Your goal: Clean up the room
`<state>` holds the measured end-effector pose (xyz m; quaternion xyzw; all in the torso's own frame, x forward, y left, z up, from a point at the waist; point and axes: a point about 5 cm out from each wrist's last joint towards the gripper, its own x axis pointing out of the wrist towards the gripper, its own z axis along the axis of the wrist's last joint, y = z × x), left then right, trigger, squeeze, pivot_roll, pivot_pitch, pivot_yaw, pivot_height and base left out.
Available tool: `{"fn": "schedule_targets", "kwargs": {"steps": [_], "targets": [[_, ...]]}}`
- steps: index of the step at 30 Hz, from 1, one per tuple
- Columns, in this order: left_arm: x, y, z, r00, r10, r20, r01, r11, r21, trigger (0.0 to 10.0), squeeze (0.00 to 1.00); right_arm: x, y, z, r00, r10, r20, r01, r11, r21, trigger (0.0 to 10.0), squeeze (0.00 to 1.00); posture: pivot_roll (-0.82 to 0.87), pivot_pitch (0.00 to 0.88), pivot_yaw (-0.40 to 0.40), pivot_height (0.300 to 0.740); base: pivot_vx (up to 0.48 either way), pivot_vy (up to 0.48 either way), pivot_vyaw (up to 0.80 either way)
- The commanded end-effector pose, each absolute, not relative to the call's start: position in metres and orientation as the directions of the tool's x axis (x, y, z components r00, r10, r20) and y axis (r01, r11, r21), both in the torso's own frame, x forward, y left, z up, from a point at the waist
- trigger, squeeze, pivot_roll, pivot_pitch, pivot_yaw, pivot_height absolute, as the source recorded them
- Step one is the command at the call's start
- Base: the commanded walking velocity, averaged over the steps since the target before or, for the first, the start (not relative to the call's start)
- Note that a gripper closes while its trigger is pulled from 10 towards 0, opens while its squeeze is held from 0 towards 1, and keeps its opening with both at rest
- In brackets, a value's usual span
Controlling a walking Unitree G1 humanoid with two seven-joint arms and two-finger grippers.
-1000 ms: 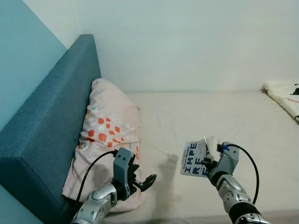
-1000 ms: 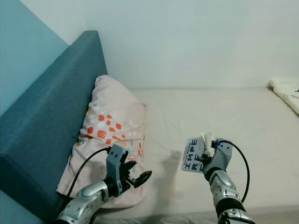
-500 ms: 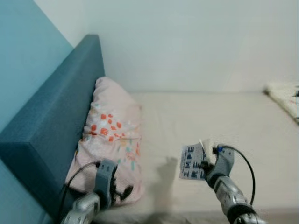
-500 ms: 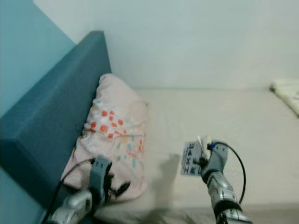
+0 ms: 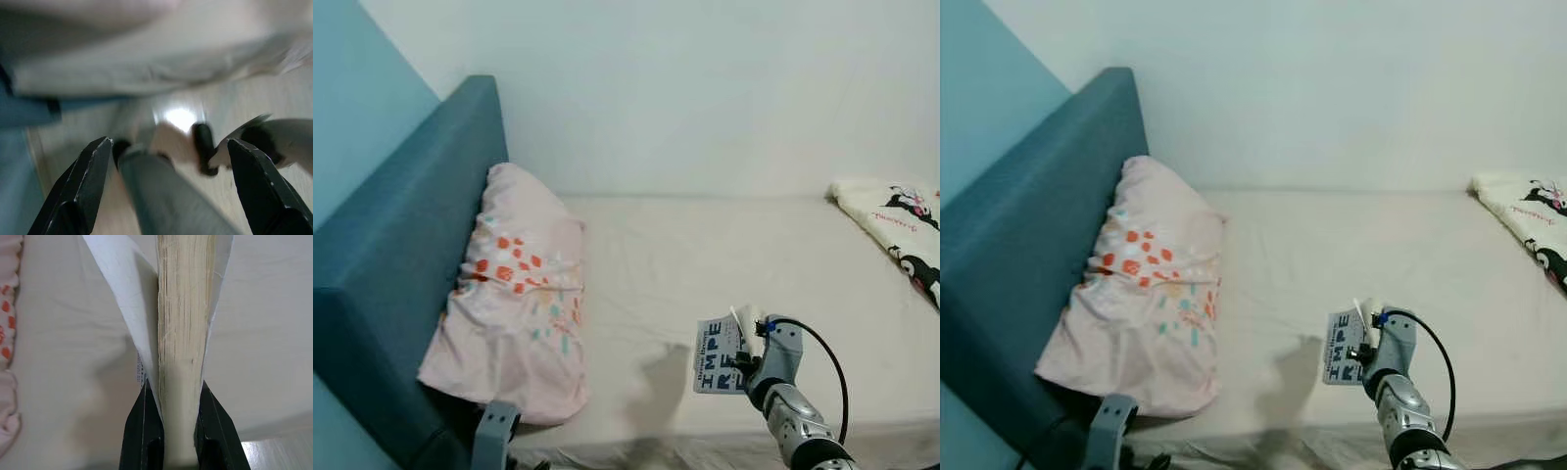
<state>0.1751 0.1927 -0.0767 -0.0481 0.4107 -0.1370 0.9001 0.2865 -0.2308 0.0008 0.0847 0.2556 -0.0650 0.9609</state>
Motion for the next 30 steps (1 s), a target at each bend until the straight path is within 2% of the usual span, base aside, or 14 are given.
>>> {"fn": "schedule_targets", "kwargs": {"steps": [1, 16, 21, 24, 28, 30], "targets": [[0.168, 0.191, -0.081, 0.599, -0.282, -0.749, 0.202, 0.959, -0.200, 10.0, 0.00, 0.290, -0.232, 0.006, 0.879, -0.084, -0.469, 0.161, 0.979, 0.128, 10.0, 0.00, -0.03, 0.000, -0.054, 0.740, 0.000, -0.480, 0.80], [0.177, 0.185, -0.079, 0.608, -0.287, -0.740, 0.211, 0.957, -0.198, 10.0, 0.00, 0.295, -0.221, 0.009, 0.897, 0.002, -0.442, 0.076, 0.984, 0.160, 10.0, 0.00, -0.04, 0.000, -0.049, 0.740, 0.000, -0.475, 0.80], [0.180, 0.187, -0.079, 0.613, -0.262, -0.745, 0.203, 0.964, -0.171, 10.0, 0.00, 0.294, -0.207, 0.006, 0.888, 0.130, -0.442, -0.031, 0.974, 0.225, 10.0, 0.00, -0.04, 0.000, -0.047, 0.740, 0.000, 0.000, 0.80], [0.180, 0.187, -0.079, 0.614, -0.259, -0.746, 0.202, 0.965, -0.169, 10.0, 0.00, 0.293, -0.206, 0.005, 0.885, 0.146, -0.443, -0.042, 0.971, 0.236, 10.0, 0.00, -0.04, 0.000, -0.047, 0.740, 0.000, 0.000, 0.80], [0.177, 0.190, -0.081, 0.602, -0.229, -0.765, 0.187, 0.972, -0.144, 10.0, 0.00, 0.288, -0.190, -0.001, 0.842, 0.290, -0.455, -0.151, 0.936, 0.319, 10.0, 0.00, -0.04, 0.000, -0.045, 0.740, 0.000, 0.000, 0.80], [0.176, 0.190, -0.081, 0.599, -0.222, -0.769, 0.180, 0.974, -0.140, 10.0, 0.00, 0.287, -0.187, -0.002, 0.834, 0.309, -0.457, -0.165, 0.930, 0.328, 10.0, 0.00, -0.04, 0.000, -0.045, 0.740, 0.000, 0.000, 0.80]]}}
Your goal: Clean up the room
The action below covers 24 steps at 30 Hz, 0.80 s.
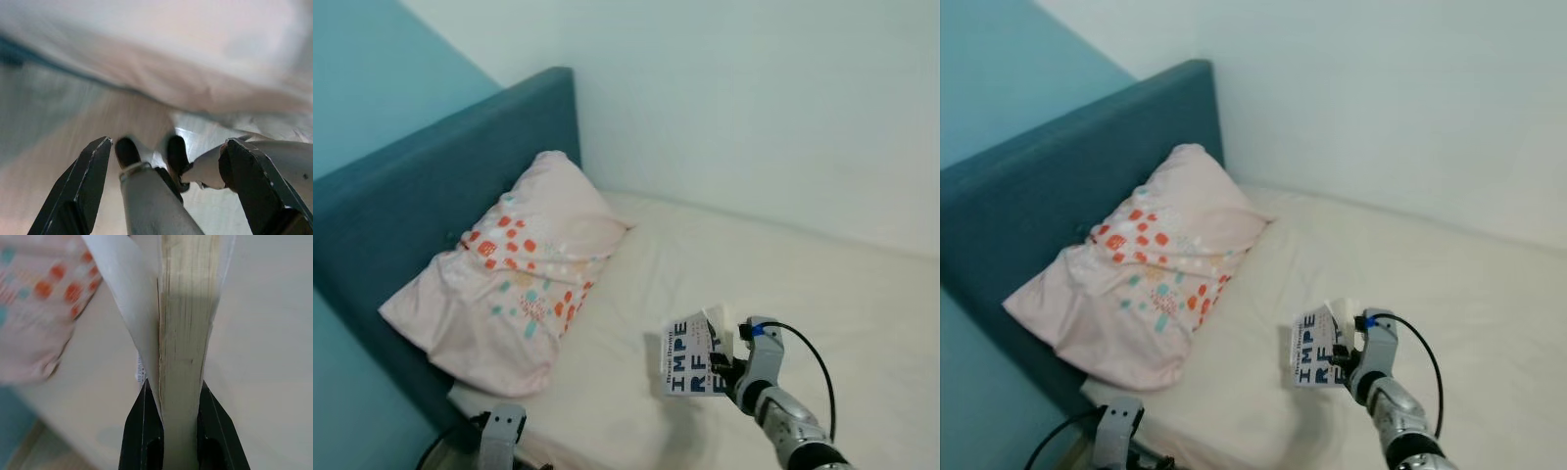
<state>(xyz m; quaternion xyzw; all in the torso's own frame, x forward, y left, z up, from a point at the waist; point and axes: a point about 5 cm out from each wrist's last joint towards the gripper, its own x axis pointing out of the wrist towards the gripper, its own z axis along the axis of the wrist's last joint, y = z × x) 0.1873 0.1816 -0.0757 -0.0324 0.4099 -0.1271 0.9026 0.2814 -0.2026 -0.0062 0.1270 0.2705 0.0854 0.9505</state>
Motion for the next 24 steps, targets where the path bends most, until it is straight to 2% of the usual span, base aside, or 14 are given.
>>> {"fn": "schedule_targets", "kwargs": {"steps": [1, 5, 10, 14, 24], "targets": [[0.175, 0.191, -0.082, 0.598, -0.216, -0.772, 0.174, 0.975, -0.138, 10.0, 0.00, 0.286, -0.186, -0.002, 0.828, 0.319, -0.460, -0.173, 0.927, 0.332, 10.0, 0.00, -0.05, 0.000, -0.045, 0.740, 0.000, 0.000, 0.80], [0.174, 0.191, -0.082, 0.596, -0.207, -0.776, 0.161, 0.977, -0.137, 10.0, 0.00, 0.285, -0.185, -0.004, 0.822, 0.330, -0.464, -0.182, 0.924, 0.336, 10.0, 0.00, -0.05, 0.000, -0.044, 0.740, 0.000, 0.000, 0.80], [0.173, 0.192, -0.083, 0.591, -0.200, -0.781, 0.161, 0.979, -0.128, 10.0, 0.00, 0.284, -0.187, -0.005, 0.826, 0.311, -0.469, -0.158, 0.928, 0.337, 10.0, 0.00, -0.05, 0.000, -0.045, 0.740, 0.000, 0.406, 0.72], [0.175, 0.194, -0.082, 0.599, -0.179, -0.780, 0.158, 0.982, -0.104, 10.0, 0.00, 0.285, -0.198, -0.005, 0.839, 0.212, -0.502, -0.055, 0.949, 0.309, 10.0, 0.00, -0.05, 0.000, -0.043, 0.740, -0.062, 0.104, 0.00], [0.176, 0.194, -0.081, 0.603, -0.185, -0.776, 0.170, 0.980, -0.101, 10.0, 0.00, 0.286, -0.200, -0.004, 0.851, 0.197, -0.486, -0.018, 0.937, 0.349, 10.0, 0.00, -0.05, 0.000, -0.046, 0.740, 0.000, 0.000, 0.00]]}}
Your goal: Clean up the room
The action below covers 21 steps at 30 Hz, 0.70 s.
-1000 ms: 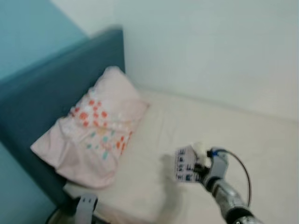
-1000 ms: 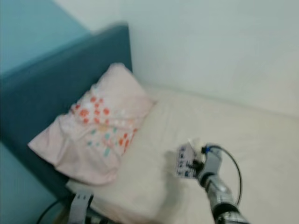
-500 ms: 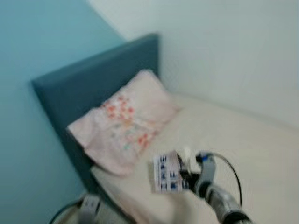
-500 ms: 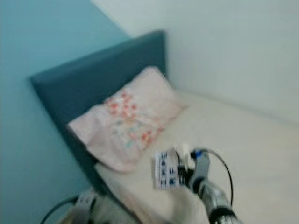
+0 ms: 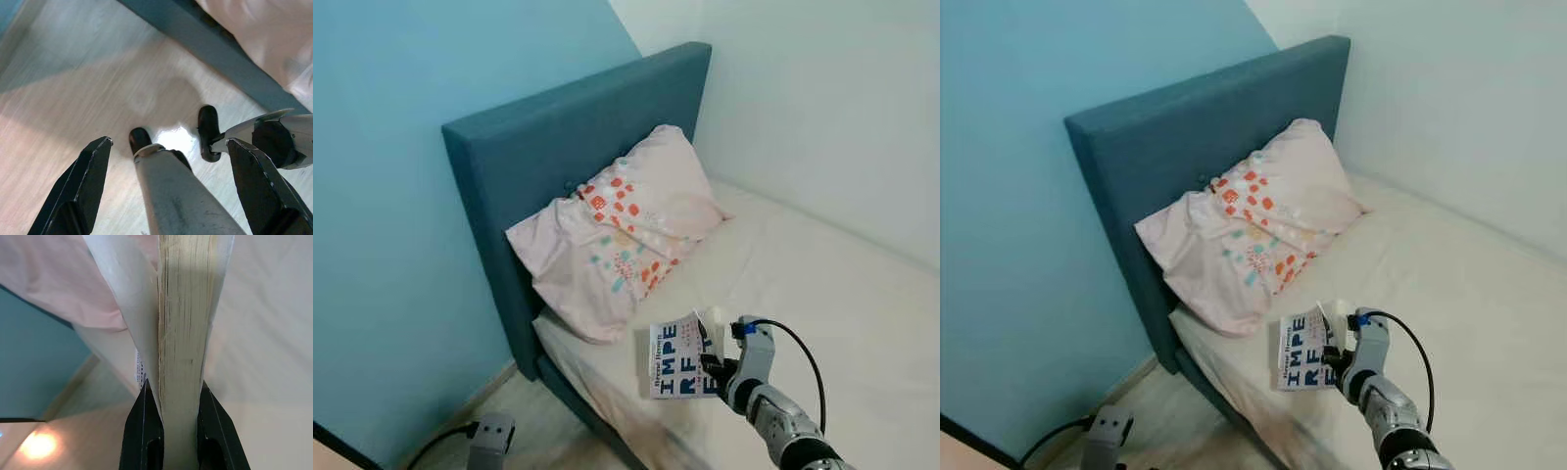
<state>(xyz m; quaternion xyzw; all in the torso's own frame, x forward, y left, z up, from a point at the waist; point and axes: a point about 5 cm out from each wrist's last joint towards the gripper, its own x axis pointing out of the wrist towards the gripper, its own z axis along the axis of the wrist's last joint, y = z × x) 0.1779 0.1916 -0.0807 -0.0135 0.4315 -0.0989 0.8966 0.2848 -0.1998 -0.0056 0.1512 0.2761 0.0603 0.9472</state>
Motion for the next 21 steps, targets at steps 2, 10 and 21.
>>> {"fn": "schedule_targets", "kwargs": {"steps": [2, 10, 21], "targets": [[0.176, 0.193, -0.081, 0.603, -0.185, -0.776, 0.170, 0.980, -0.101, 10.0, 0.00, 0.286, -0.199, -0.004, 0.854, 0.205, -0.477, -0.013, 0.927, 0.375, 10.0, 0.00, -0.05, 0.000, -0.048, 0.740, 0.000, 0.000, 0.00], [0.175, 0.193, -0.082, 0.602, -0.184, -0.777, 0.170, 0.980, -0.100, 10.0, 0.00, 0.289, -0.199, -0.001, 0.896, 0.172, -0.409, 0.103, 0.816, 0.569, 10.0, 0.00, -0.04, 0.000, -0.051, 0.740, 0.000, 0.000, 0.00], [0.206, 0.192, -0.064, 0.696, -0.181, -0.695, 0.190, 0.980, -0.064, 10.0, 0.00, 0.287, -0.224, 0.002, 0.922, 0.046, -0.384, 0.244, 0.702, 0.669, 10.0, 0.00, -0.04, 0.000, -0.046, 0.710, 0.000, 0.000, 0.00]]}}
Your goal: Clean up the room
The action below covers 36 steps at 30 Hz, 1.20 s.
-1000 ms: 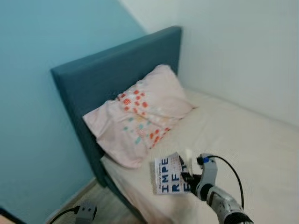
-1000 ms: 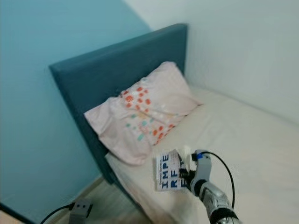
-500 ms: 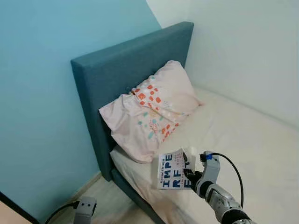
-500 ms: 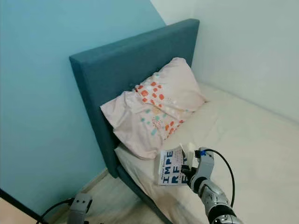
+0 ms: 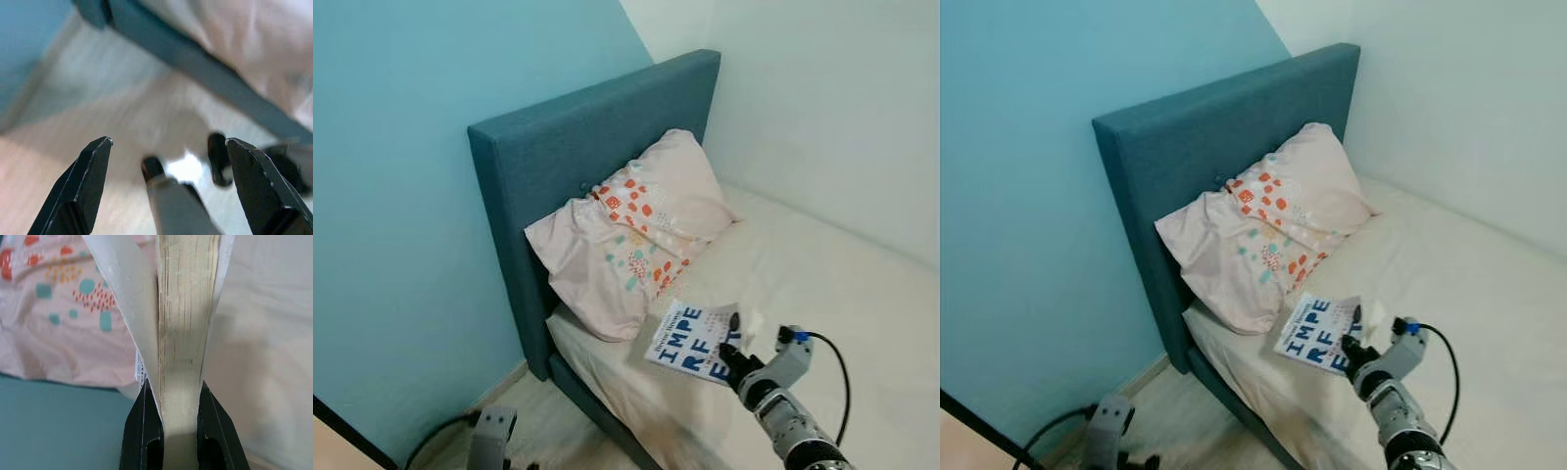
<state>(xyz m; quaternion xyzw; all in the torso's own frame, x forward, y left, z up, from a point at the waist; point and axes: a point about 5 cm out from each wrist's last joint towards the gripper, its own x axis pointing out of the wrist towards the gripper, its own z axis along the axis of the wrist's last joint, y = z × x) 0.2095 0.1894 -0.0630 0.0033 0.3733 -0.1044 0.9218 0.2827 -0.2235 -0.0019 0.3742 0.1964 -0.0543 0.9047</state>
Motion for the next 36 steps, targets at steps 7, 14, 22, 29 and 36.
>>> {"fn": "schedule_targets", "kwargs": {"steps": [7, 14, 22, 29, 36], "targets": [[0.242, 0.190, -0.040, 0.799, -0.177, -0.575, 0.176, 0.983, -0.058, 10.0, 0.00, 0.282, -0.224, -0.003, 0.914, 0.050, -0.402, 0.265, 0.677, 0.686, 10.0, 0.00, -0.04, 0.000, -0.042, 0.680, 0.000, 0.000, 0.00], [0.252, 0.188, -0.032, 0.823, -0.196, -0.533, 0.184, 0.980, -0.077, 10.0, 0.00, 0.287, -0.223, 0.001, 0.923, 0.063, -0.379, 0.243, 0.670, 0.702, 10.0, 0.00, -0.03, 0.000, -0.038, 0.655, 0.000, 0.000, 0.00], [0.245, 0.190, -0.036, 0.815, -0.193, -0.546, 0.186, 0.980, -0.070, 10.0, 0.00, 0.295, -0.227, 0.011, 0.938, 0.059, -0.341, 0.214, 0.674, 0.707, 10.0, 0.00, -0.02, 0.000, -0.036, 0.625, 0.000, 0.000, 0.00], [0.241, 0.194, -0.038, 0.812, -0.192, -0.552, 0.189, 0.980, -0.063, 10.0, 0.00, 0.295, -0.234, 0.014, 0.941, 0.041, -0.337, 0.219, 0.684, 0.696, 10.0, 0.00, -0.02, 0.013, -0.029, 0.600, 0.000, 0.000, 0.00], [0.237, 0.199, -0.039, 0.813, -0.186, -0.552, 0.191, 0.980, -0.049, 10.0, 0.00, 0.293, -0.237, 0.012, 0.939, 0.031, -0.342, 0.229, 0.685, 0.692, 10.0, 0.00, -0.01, 0.040, -0.023, 0.570, 0.000, 0.000, 0.00]]}}
